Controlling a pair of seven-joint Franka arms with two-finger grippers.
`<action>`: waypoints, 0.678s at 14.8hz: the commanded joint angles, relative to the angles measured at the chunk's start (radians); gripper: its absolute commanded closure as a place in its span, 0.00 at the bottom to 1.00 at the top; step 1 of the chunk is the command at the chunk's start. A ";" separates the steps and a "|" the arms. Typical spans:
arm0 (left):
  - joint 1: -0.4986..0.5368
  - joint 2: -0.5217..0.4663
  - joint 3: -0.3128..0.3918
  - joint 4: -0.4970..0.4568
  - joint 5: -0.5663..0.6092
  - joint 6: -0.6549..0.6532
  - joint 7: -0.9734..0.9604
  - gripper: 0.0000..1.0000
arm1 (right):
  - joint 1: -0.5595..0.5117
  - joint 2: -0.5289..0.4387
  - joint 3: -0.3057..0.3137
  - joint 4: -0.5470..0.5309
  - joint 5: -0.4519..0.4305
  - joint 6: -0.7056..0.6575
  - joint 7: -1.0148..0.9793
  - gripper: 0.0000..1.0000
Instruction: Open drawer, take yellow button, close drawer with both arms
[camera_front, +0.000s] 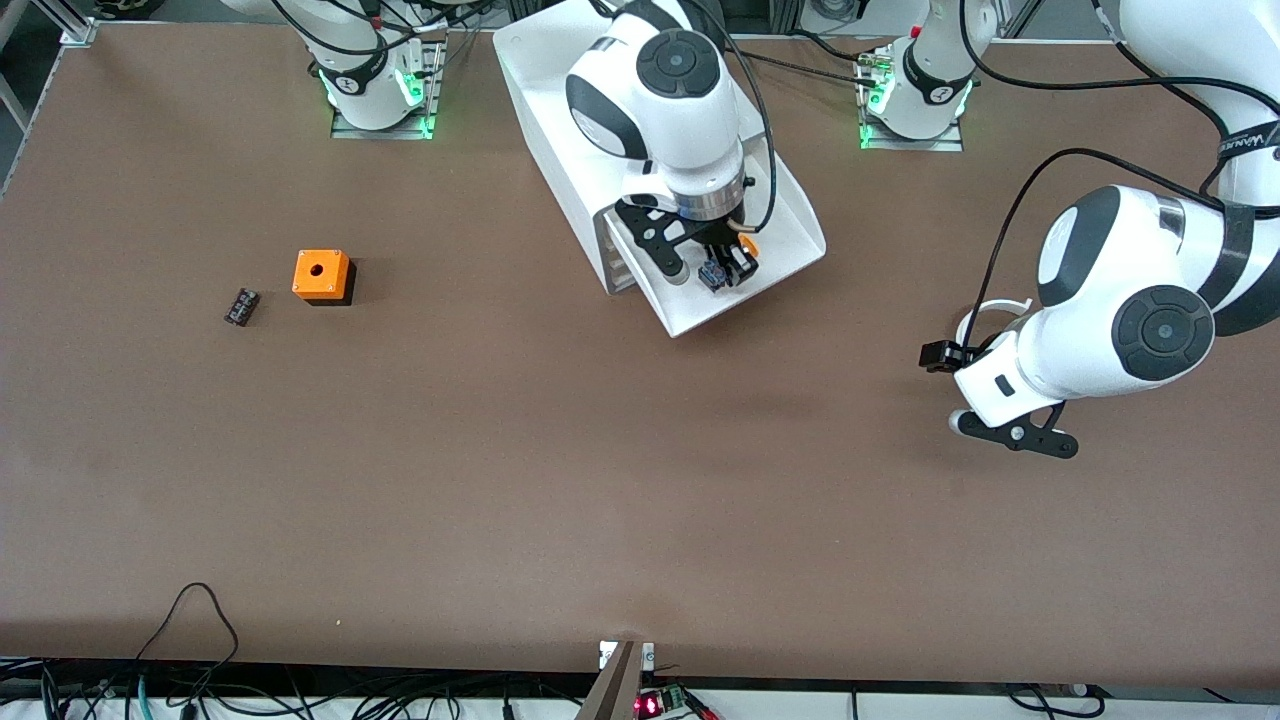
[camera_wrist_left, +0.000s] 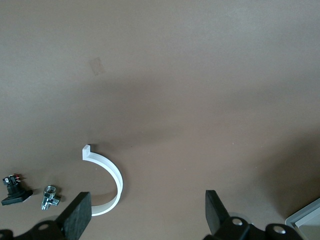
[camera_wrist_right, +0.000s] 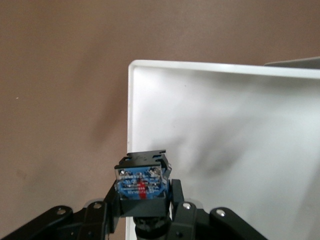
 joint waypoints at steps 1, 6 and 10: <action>-0.009 0.012 -0.001 0.040 -0.008 -0.014 0.011 0.00 | -0.029 -0.038 -0.009 0.017 -0.005 -0.039 -0.116 1.00; 0.001 -0.001 -0.032 0.016 -0.102 -0.004 -0.261 0.00 | -0.143 -0.059 -0.001 0.017 0.005 -0.146 -0.380 1.00; -0.009 -0.021 -0.070 -0.072 -0.143 0.067 -0.501 0.00 | -0.267 -0.064 -0.001 0.017 0.090 -0.177 -0.594 1.00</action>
